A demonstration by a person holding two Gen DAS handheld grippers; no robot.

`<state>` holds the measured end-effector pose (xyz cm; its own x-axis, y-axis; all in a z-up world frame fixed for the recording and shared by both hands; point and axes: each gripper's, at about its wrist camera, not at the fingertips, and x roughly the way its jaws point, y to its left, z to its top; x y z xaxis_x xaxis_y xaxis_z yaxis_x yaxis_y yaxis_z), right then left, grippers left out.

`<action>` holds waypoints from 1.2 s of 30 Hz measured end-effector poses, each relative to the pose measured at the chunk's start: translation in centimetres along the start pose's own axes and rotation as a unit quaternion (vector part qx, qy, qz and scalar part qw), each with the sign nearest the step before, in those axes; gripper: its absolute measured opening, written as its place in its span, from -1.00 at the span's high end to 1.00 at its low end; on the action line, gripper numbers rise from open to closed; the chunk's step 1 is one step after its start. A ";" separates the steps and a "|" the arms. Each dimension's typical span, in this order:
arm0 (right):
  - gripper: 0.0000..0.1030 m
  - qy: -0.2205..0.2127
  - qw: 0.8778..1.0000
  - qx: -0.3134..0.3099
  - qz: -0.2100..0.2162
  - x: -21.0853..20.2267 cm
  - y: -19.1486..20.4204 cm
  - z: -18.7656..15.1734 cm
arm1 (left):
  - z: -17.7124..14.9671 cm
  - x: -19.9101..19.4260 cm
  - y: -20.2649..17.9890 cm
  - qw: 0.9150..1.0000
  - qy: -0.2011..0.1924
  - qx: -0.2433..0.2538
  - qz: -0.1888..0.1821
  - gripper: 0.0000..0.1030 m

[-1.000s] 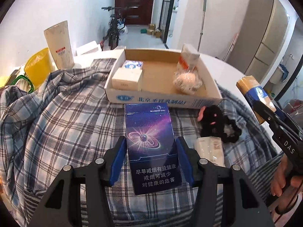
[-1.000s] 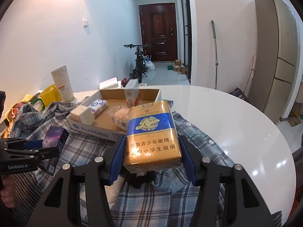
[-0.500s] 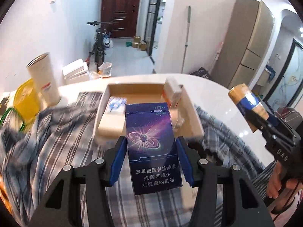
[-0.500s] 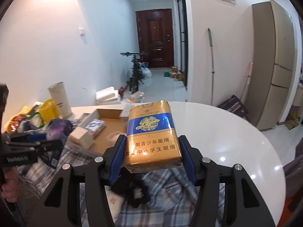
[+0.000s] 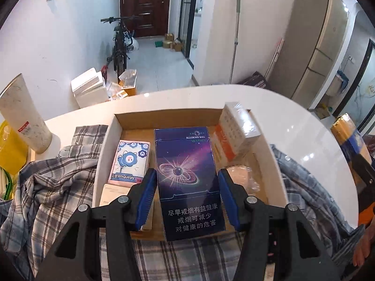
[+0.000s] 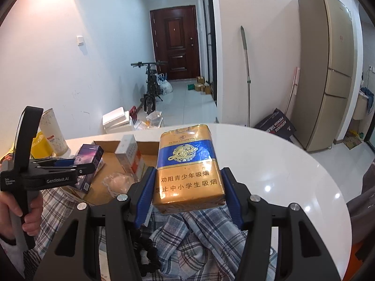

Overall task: Organize objects
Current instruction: 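Carry the purple box with the left gripper to the cardboard box while the right gripper carries the gold pack, then lower the purple box and open the left gripper while the right gripper releases the gold pack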

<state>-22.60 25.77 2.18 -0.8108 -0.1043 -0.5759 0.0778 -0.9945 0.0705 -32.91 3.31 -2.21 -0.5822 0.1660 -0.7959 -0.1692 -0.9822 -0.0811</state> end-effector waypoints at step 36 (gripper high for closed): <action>-0.06 0.022 0.996 0.015 0.084 0.4 8.5 3.0 | -4.5 -11.6 9.4 0.951 -0.276 -0.132 0.049 -1.00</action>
<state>-23.97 17.33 5.03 -0.7615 -0.2706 -0.5890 0.1921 -0.9621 0.1936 -24.15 -8.21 3.60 -0.9261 0.0216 -0.3766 0.0707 -0.9707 -0.2295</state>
